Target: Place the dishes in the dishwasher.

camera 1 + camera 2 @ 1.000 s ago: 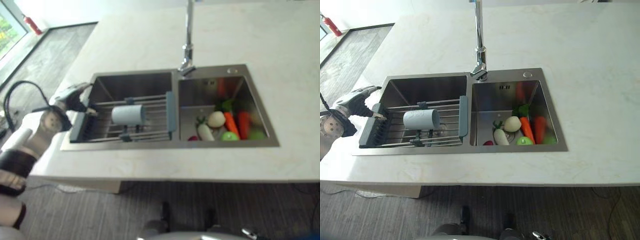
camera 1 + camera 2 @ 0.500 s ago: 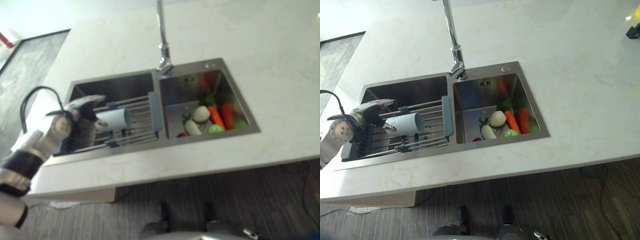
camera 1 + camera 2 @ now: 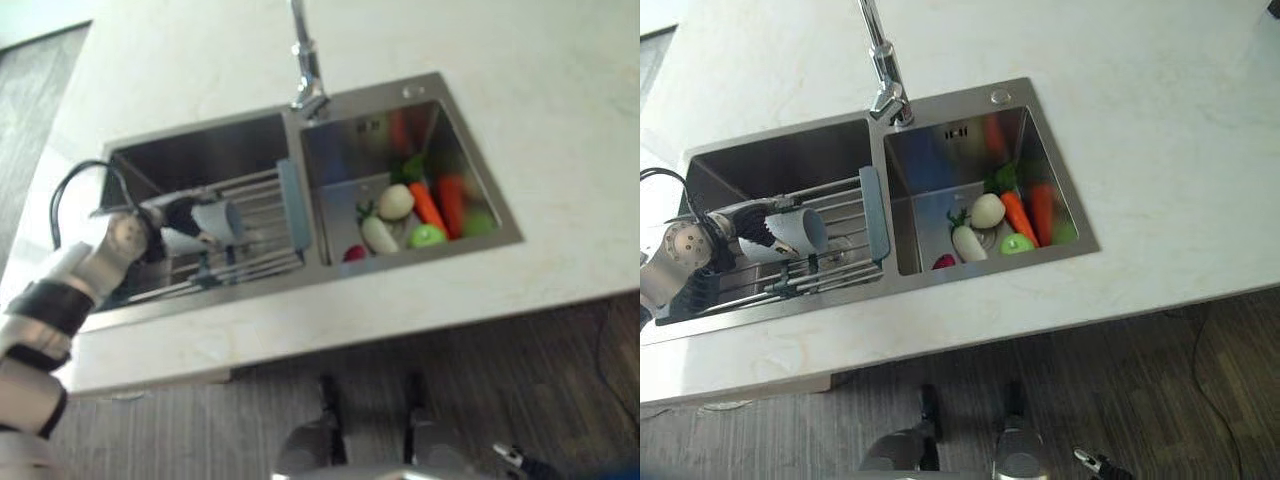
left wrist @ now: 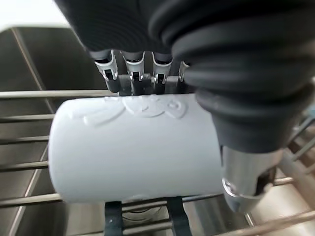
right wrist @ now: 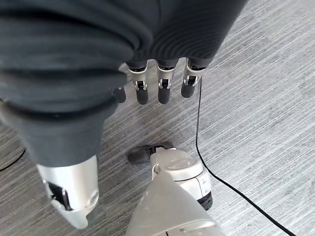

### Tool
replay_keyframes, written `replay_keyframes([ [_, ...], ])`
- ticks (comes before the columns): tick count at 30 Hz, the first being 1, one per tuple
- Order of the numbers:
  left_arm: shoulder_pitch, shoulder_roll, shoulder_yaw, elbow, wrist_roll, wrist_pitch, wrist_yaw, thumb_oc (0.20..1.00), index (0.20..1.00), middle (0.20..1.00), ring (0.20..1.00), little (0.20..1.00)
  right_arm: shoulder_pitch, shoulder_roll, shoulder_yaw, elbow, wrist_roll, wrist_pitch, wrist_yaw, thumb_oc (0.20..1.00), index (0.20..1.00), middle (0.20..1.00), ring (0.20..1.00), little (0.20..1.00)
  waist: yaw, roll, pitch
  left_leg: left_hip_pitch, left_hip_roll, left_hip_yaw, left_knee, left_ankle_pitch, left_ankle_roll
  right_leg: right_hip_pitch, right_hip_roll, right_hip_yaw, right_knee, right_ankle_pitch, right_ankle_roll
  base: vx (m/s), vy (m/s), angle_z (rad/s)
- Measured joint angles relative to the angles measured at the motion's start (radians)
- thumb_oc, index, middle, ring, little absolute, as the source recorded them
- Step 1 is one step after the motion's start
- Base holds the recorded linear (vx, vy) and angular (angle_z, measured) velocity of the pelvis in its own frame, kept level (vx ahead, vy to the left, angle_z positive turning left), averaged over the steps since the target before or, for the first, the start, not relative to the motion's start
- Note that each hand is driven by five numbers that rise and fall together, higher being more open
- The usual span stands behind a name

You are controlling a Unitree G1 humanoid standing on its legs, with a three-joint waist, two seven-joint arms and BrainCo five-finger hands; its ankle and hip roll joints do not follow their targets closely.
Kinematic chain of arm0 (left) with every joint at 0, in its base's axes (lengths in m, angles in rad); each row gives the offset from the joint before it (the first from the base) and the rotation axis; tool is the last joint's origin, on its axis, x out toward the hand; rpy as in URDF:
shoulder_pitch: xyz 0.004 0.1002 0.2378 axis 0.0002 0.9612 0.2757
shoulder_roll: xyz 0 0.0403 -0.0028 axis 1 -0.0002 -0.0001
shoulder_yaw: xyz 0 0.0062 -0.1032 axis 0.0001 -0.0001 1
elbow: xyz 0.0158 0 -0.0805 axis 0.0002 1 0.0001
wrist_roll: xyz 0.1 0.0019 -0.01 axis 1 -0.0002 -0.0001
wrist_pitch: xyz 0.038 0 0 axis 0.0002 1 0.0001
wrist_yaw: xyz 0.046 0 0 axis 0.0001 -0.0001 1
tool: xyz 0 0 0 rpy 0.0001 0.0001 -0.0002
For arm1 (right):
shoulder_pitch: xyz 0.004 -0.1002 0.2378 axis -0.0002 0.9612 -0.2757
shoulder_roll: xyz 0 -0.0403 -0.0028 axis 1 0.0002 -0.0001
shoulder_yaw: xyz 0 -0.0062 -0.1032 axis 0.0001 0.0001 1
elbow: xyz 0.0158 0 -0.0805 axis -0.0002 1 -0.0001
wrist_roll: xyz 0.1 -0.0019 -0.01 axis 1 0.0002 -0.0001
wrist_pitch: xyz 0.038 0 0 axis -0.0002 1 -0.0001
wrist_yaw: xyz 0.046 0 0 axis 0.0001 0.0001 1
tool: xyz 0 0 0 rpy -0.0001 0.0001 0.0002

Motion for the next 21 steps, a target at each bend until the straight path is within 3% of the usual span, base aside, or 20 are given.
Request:
replay_keyframes([
  [6, -0.095, -0.005, -0.024, 0.037, -0.003, 0.022, -0.044, 1.000, 1.000, 1.000, 1.000, 1.000, -0.044, 0.000, -0.010, -0.011, 0.118, 0.006, 0.002, 1.000, 1.000, 1.000, 1.000, 1.000, 0.003, -0.007, 0.033, -0.014, 0.000, 0.001, 0.000, 0.002, 0.002, -0.014, 0.000, 0.002, 0.000, 0.002, 0.000, -0.04, 0.019, -0.01],
  [15, -0.172, -0.007, -0.078, 0.059, -0.007, 0.114, -0.218, 1.000, 1.000, 1.000, 1.000, 1.000, -0.087, -0.001, 0.001, -0.012, 0.117, -0.001, 0.000, 1.000, 1.000, 1.000, 1.000, 1.000, 0.006, -0.007, 0.041, -0.029, -0.001, -0.004, 0.000, 0.004, 0.002, -0.026, 0.000, -0.003, 0.001, 0.004, 0.000, -0.03, 0.010, 0.01],
  [21, -0.187, -0.008, -0.064, 0.172, 0.002, 0.130, -0.280, 1.000, 1.000, 1.000, 1.000, 1.000, -0.090, -0.003, 0.003, -0.012, 0.117, -0.001, -0.001, 1.000, 1.000, 1.000, 1.000, 1.000, 0.006, -0.007, 0.041, -0.033, -0.001, -0.005, 0.000, 0.006, 0.002, -0.029, 0.000, -0.004, 0.001, 0.005, 0.000, -0.04, 0.008, 0.00],
])
